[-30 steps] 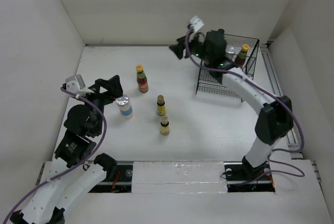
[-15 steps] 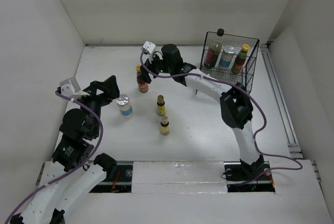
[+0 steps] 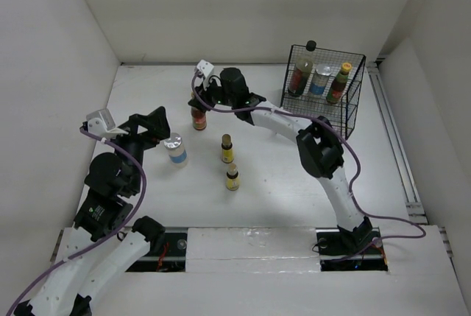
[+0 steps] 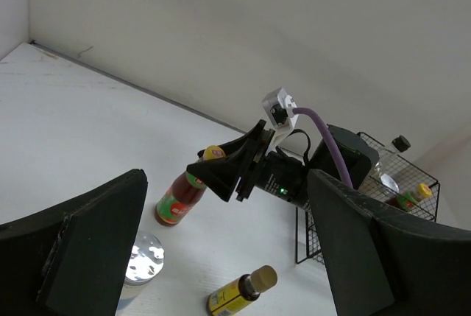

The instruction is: Organize the condiment bottles

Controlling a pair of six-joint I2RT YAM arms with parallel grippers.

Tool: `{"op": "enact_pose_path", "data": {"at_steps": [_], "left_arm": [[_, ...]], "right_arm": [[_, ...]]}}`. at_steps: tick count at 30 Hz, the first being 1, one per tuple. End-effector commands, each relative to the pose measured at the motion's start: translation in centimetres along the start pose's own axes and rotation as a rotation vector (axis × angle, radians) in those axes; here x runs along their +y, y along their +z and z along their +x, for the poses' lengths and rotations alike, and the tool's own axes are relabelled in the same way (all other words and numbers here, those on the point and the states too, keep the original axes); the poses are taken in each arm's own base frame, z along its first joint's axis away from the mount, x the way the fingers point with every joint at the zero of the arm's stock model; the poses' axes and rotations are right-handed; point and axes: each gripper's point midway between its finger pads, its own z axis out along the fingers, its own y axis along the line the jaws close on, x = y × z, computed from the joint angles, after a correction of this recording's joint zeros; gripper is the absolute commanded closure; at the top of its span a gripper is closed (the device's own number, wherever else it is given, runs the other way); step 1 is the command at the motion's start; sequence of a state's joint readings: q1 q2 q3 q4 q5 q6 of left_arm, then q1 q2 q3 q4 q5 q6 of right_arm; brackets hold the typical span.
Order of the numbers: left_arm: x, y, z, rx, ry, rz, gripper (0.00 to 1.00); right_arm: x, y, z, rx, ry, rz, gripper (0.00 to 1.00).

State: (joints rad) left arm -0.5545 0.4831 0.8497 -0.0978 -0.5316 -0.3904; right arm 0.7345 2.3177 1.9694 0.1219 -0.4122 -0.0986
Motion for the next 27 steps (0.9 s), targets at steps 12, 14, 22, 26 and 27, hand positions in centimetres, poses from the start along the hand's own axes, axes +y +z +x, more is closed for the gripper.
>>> {"op": "enact_pose_path", "data": {"at_steps": [12,14,22,26,27], "left_arm": [[-0.5,0.8,0.7,0.012,0.012,0.012,0.14],[-0.5,0.8,0.7,0.012,0.012,0.012,0.14],[-0.9,1.0,1.0,0.021,0.013,0.029,0.14],[-0.8,1.1,1.4,0.036,0.022,0.022,0.14],[-0.8,1.1,1.4,0.036,0.022,0.022,0.14]], "right_arm": [[0.8,-22.6,-26.8,-0.690,-0.114,0.129,0.76],[-1.4,-25.6,-26.4,-0.680,-0.103,0.220,0.77],[-6.7,-36.2,-24.1,-0.631,-0.081,0.517,0.79],[-9.2,-38.7,-23.4,-0.591,-0.078,0.604,0.79],[-9.7,-39.0,-23.0,-0.579,-0.071,0.618,0.79]]}}
